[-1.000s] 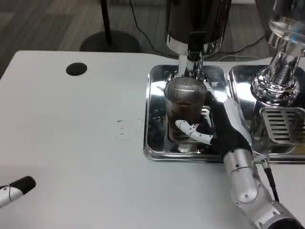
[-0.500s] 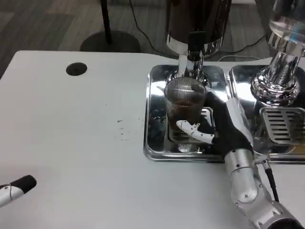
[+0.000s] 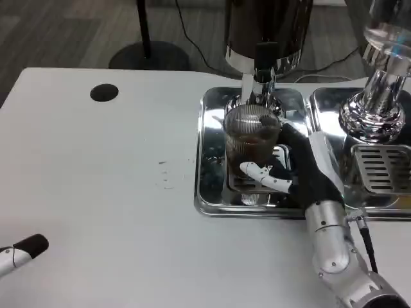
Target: Grasp the cup under the faucet to collect the drink, then remove the cup.
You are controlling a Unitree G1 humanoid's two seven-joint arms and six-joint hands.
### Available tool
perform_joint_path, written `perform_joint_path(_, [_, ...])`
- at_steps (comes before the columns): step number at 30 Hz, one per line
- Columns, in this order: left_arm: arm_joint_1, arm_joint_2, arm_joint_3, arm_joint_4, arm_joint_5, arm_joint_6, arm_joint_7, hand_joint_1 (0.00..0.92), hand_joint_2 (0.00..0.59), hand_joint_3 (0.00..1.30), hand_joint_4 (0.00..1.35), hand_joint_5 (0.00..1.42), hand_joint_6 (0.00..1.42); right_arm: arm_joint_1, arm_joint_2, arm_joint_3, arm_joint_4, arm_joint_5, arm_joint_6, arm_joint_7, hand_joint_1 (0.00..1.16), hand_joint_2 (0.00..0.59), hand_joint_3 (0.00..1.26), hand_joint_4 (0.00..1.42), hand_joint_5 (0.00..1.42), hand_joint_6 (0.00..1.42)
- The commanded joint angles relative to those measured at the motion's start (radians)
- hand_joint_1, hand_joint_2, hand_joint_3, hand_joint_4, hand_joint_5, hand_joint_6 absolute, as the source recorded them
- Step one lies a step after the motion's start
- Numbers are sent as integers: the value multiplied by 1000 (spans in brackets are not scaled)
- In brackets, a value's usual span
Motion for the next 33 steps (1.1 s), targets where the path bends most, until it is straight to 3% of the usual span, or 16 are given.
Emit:
perform_joint_path(1, [-4,16,-8,-3,-1,5,-10,0,71,67,0,0,0,21,-4,-8,-16,9,-1,2,779,203,347,355,283,100])
perform_joint_path(13, [-4,16,-8,-10,-3,6,-10,0,72,67,0,0,0,52,-7,-14,-74,8,4,6,774,209,359,357,278,100])
perform_joint_path(20, [-6,15,-15,-3,0,3,-7,0,72,67,0,0,0,110,-17,-18,-193,3,32,7,776,213,361,357,282,100])
perform_joint_path(33, [-17,16,-33,-3,3,10,-5,0,72,67,0,0,0,168,-21,-24,-293,4,78,25,780,223,361,362,287,100])
